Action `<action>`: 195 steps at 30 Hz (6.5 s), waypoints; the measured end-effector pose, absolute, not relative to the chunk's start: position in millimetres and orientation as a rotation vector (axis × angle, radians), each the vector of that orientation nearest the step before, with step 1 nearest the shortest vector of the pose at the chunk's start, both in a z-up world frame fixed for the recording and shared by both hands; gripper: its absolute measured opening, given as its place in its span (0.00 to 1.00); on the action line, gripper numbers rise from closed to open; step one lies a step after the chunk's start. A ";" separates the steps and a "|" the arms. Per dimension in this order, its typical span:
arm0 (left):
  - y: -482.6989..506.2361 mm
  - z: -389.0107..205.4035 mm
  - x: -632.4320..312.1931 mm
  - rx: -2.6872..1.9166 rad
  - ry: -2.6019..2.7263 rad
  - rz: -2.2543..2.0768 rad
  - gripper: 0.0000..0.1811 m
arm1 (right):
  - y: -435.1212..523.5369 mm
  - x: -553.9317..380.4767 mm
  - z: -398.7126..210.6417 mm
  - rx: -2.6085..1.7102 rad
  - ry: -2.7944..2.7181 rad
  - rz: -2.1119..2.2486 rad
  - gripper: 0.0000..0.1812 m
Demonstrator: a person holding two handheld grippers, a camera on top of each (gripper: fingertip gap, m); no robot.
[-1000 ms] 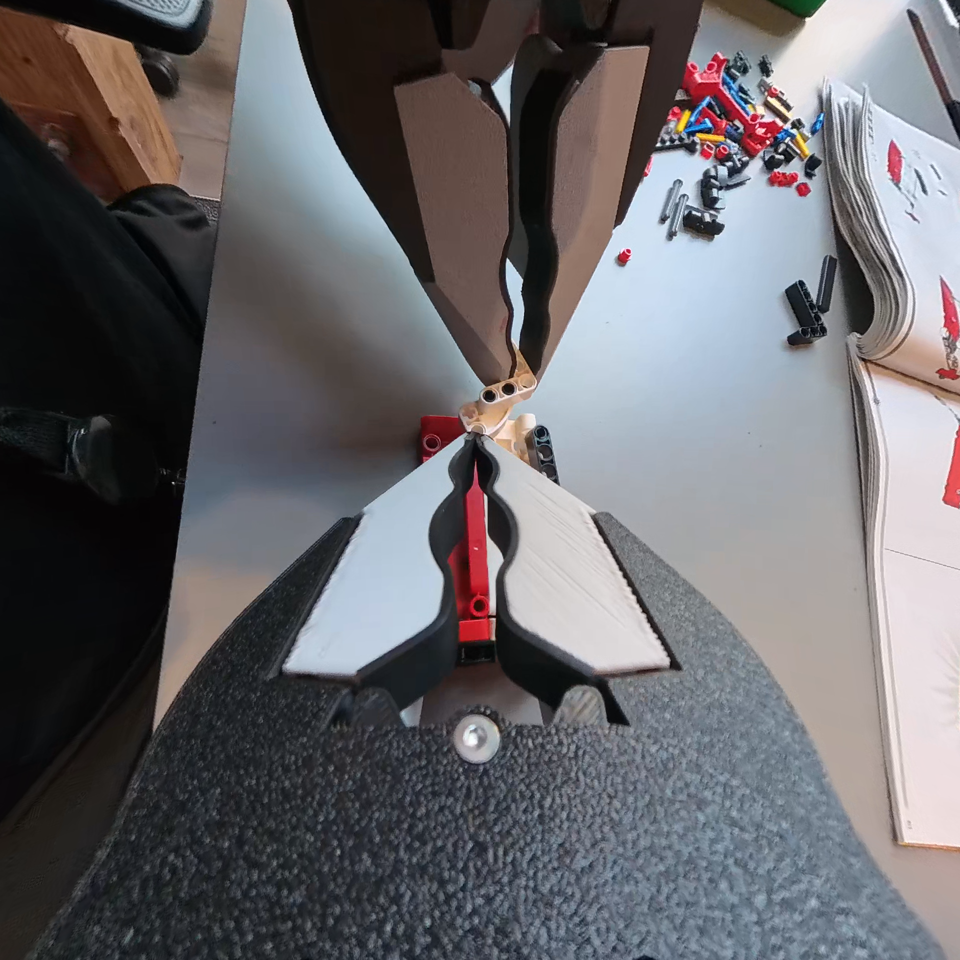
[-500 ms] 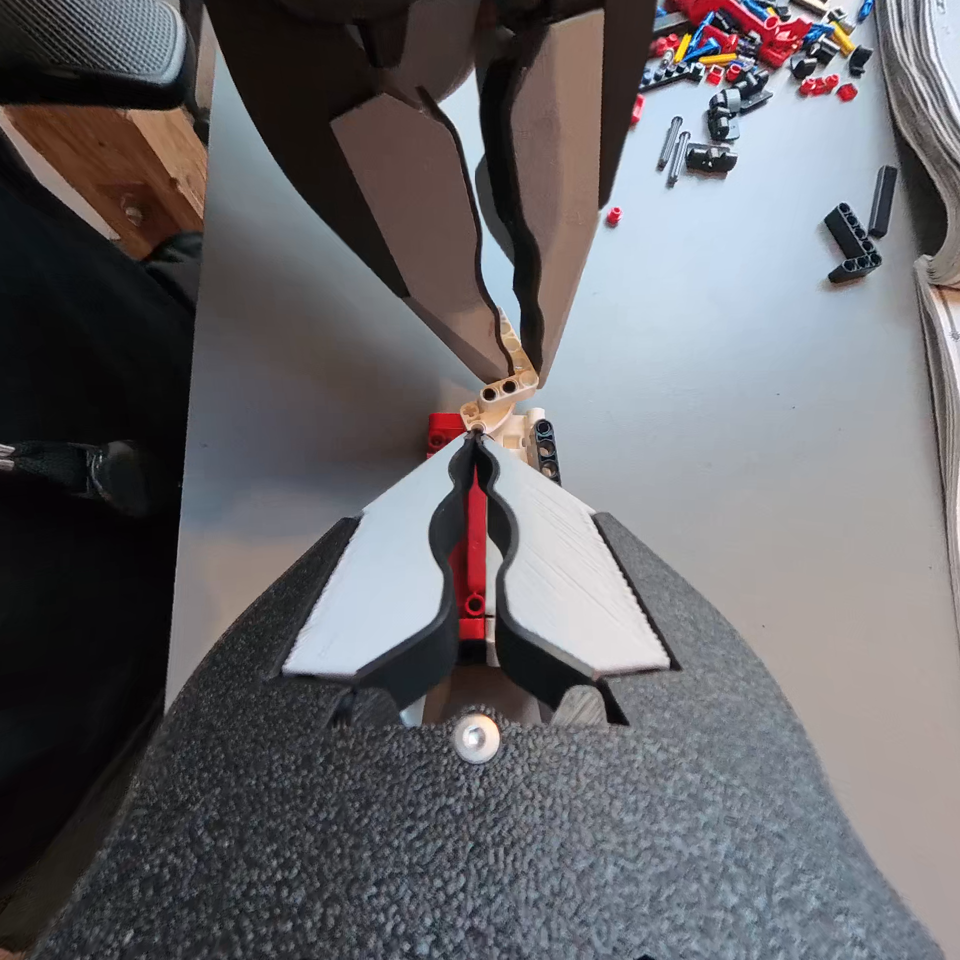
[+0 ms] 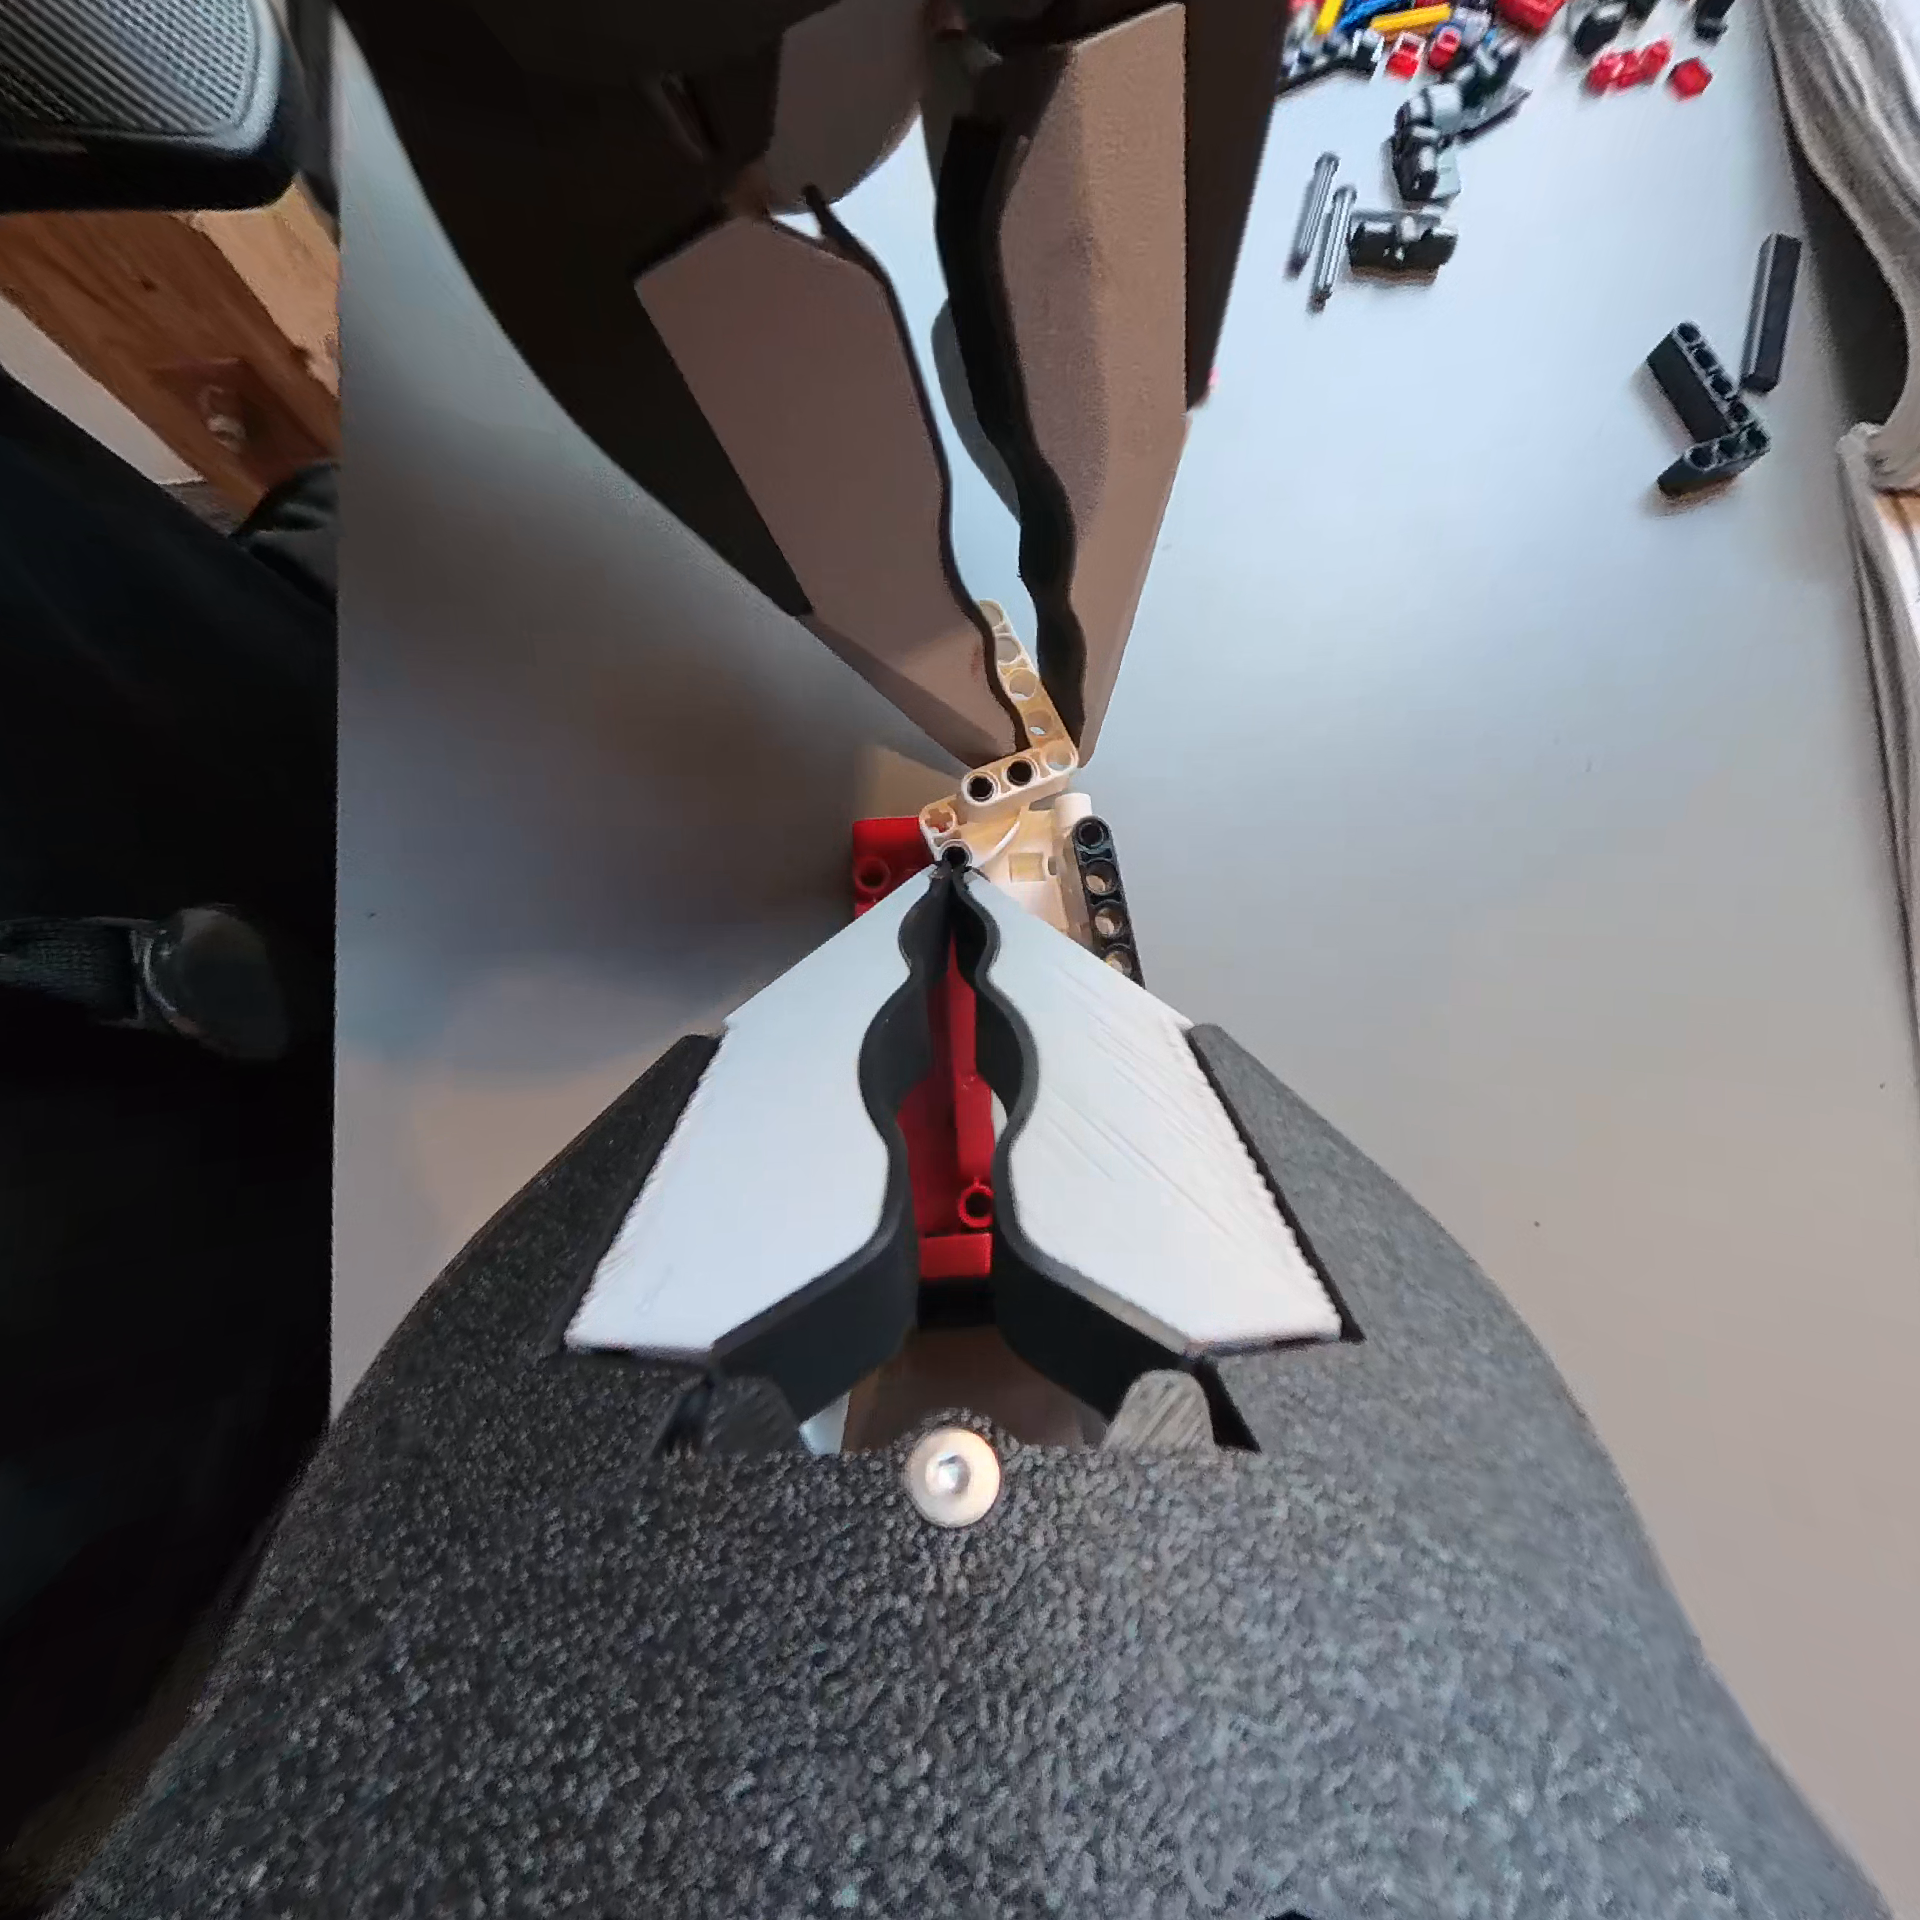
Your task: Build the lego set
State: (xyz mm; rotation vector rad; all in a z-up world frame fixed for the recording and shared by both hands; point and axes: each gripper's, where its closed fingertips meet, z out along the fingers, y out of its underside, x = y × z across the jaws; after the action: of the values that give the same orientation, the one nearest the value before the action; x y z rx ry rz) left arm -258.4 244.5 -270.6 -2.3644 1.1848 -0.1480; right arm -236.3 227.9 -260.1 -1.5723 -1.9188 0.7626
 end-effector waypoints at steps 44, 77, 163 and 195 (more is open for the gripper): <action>465.5 -243.1 -405.0 -2.442 0.630 -0.066 0.22 | 291.0 -194.3 -198.9 -1.394 -1.307 0.787 0.23; 319.4 -240.8 -361.9 -2.403 0.617 -0.311 0.20 | 273.0 -203.9 -222.4 -1.442 -1.534 0.858 0.20; 242.7 -272.4 -254.4 -2.134 1.408 -0.512 0.13 | 243.7 -207.7 -249.2 -1.396 -1.873 0.843 0.27; 235.7 -272.0 -260.4 -2.151 1.376 -0.520 0.11 | 251.9 -209.6 -245.9 -1.348 -1.857 0.721 0.19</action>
State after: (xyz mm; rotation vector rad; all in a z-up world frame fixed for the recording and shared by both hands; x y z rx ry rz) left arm -260.4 235.7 -272.0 -2.1507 1.3757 -0.5200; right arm -209.6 251.9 -245.9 -1.3479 -1.8574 0.7209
